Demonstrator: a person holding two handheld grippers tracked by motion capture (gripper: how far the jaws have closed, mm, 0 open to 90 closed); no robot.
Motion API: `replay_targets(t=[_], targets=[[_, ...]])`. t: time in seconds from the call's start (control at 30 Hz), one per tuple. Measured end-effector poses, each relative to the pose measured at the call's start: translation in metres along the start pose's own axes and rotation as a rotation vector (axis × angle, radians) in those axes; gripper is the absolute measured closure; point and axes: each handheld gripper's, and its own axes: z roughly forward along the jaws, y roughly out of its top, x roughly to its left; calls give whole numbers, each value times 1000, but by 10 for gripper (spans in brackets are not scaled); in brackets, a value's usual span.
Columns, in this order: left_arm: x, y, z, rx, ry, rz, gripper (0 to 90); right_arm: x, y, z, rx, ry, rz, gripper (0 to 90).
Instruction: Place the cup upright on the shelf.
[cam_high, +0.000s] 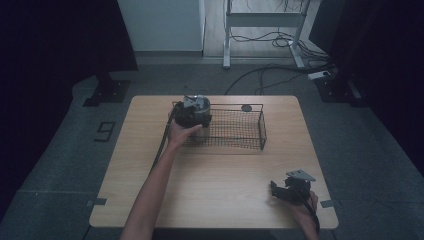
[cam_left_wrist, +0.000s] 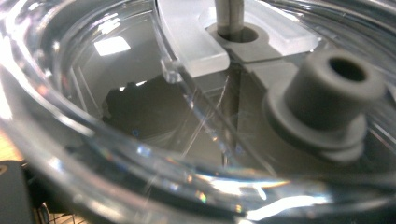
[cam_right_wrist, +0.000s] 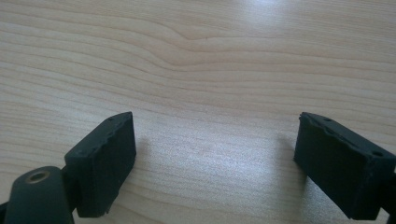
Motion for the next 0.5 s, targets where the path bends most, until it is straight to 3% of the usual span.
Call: replay_targets(t=[0.5], targets=[[-6,-6,7,19,13,13,36,0,0,0,0,0,0,122]])
